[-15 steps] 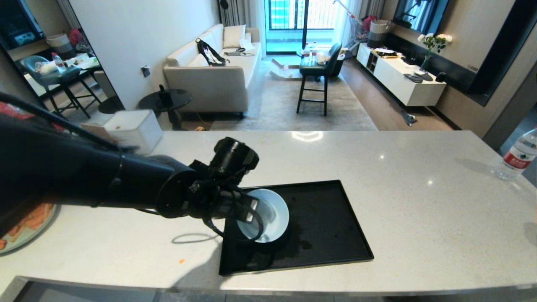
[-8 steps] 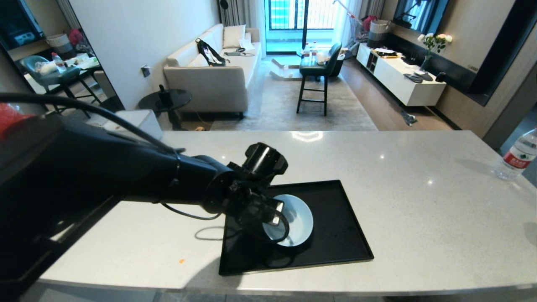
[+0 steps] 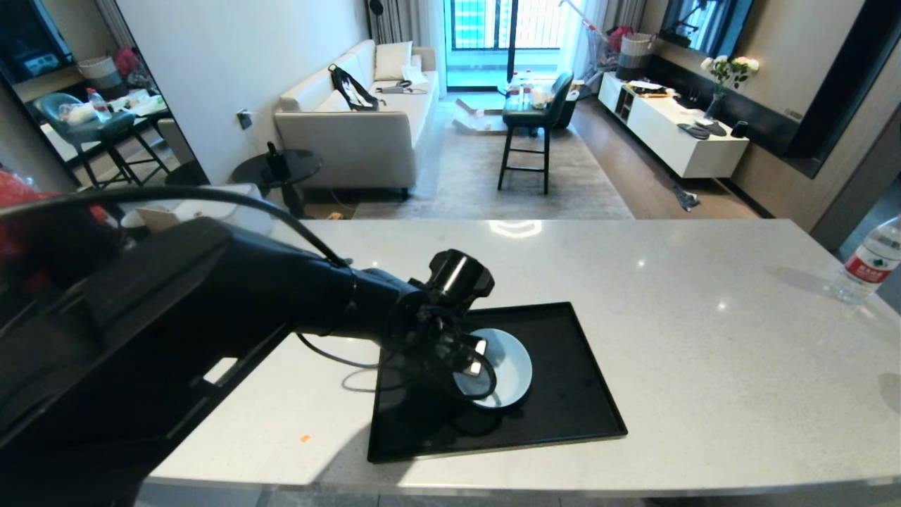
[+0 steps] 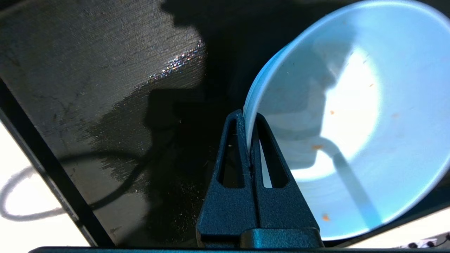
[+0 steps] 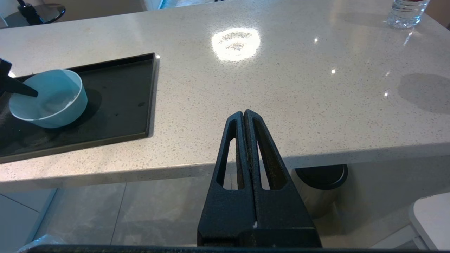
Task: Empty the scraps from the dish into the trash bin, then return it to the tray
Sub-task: Put the bowl back to the table
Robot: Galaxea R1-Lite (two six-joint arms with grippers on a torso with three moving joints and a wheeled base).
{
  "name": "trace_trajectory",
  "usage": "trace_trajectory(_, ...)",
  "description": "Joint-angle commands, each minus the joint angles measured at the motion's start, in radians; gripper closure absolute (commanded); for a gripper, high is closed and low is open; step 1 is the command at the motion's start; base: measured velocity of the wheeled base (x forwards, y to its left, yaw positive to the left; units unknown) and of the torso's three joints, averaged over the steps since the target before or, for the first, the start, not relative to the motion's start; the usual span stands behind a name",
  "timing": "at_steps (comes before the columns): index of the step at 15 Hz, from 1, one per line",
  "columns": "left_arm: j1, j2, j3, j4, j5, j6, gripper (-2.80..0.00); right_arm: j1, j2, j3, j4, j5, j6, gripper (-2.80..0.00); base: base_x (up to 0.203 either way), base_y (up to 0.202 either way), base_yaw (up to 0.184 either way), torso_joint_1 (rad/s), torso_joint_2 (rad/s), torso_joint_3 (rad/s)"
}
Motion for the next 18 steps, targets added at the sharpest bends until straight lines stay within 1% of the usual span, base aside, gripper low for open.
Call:
trace_trajectory(1,0.017,0.024,-0.003,0.000,0.002,0.002,0.00,0.000,0.000,0.000,0.000,0.000,0.000,0.00,0.000,0.000,0.000,0.000,0.00,0.000)
trace_trajectory(5,0.046,0.022,-0.003,0.001,0.002,0.013,0.00,0.000,0.000,0.000,0.000,0.000,0.000,0.00,0.000,0.000,0.000,0.000,0.00,0.000)
trace_trajectory(13,0.041,-0.003,0.005,0.015,0.004,0.020,0.00,0.000,0.000,0.000,0.000,0.000,0.000,0.00,0.000,0.000,0.000,0.000,0.00,0.000)
trace_trajectory(14,0.040,-0.010,0.005,0.015,0.004,0.020,-2.80,0.000,0.000,0.000,0.000,0.000,0.000,0.00,0.000,0.000,0.000,0.000,0.00,0.000)
trace_trajectory(18,0.038,-0.032,0.014,0.016,0.001,0.014,-2.80,0.000,0.000,0.000,0.000,0.000,0.000,0.00,0.000,0.000,0.000,0.000,0.00,0.000)
